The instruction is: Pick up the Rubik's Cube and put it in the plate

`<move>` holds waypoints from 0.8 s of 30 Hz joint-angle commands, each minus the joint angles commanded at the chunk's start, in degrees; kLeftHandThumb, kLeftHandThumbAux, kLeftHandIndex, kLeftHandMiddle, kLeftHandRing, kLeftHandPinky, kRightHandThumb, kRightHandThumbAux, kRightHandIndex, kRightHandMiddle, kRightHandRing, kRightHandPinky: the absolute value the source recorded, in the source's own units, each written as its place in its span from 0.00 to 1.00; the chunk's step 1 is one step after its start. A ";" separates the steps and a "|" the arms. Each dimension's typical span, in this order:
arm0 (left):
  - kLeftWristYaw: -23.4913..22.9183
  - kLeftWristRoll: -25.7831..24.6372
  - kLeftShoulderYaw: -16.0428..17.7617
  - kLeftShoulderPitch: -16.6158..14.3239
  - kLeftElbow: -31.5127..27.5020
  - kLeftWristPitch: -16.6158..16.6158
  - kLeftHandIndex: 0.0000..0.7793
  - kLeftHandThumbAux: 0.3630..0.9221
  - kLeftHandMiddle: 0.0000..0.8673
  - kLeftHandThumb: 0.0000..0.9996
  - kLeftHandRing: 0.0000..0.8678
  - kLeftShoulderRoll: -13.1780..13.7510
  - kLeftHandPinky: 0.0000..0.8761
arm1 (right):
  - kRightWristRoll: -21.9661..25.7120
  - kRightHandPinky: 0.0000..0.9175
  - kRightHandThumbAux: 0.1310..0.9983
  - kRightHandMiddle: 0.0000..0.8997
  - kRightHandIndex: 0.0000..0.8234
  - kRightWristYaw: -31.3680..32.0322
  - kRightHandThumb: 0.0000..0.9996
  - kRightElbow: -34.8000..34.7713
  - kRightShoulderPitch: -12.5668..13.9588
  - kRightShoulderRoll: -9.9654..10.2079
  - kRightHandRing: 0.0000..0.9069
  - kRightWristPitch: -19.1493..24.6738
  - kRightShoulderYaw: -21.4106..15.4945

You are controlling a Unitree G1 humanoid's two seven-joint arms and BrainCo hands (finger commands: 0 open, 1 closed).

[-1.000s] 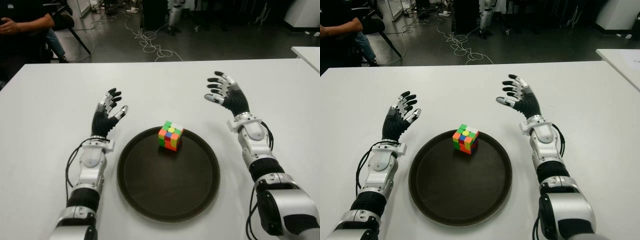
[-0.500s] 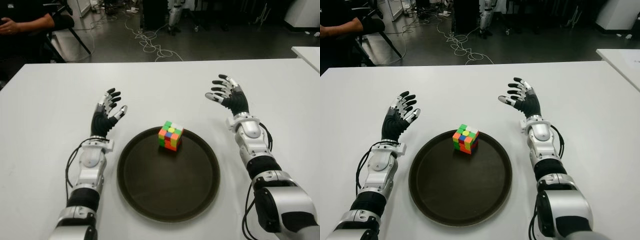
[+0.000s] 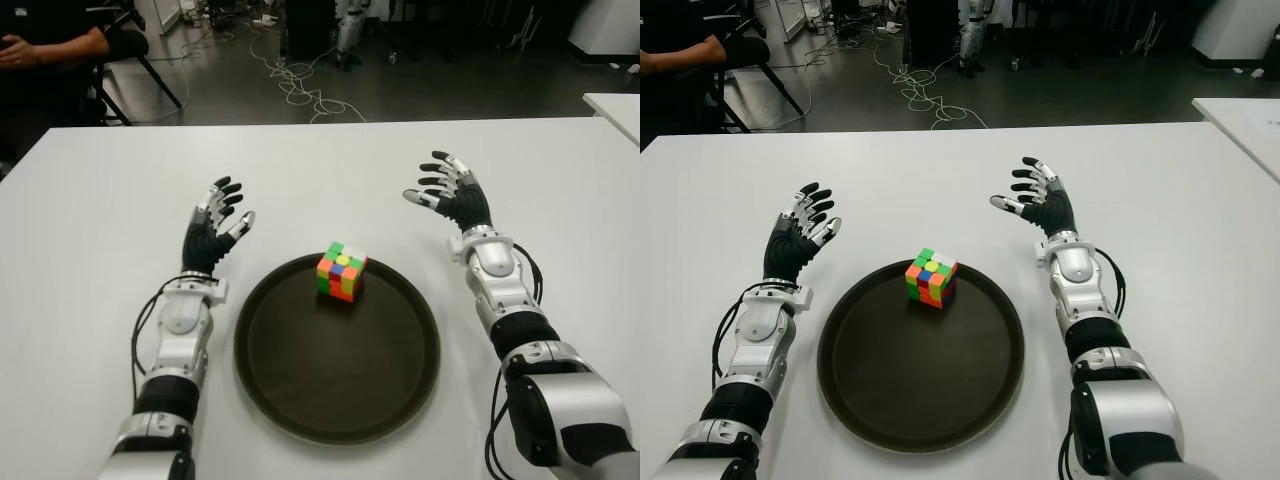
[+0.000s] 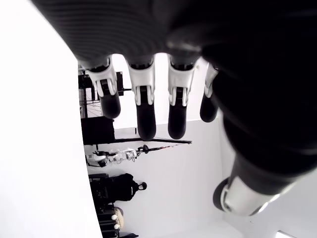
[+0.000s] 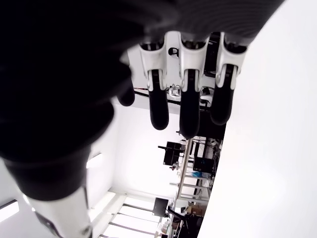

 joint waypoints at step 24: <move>-0.79 -0.57 0.34 -0.93 2.11 -1.57 0.18 0.66 0.23 0.05 0.18 0.13 0.11 | -1.68 0.37 0.75 0.32 0.23 -1.19 0.00 1.37 -0.37 -0.03 0.34 -1.50 0.12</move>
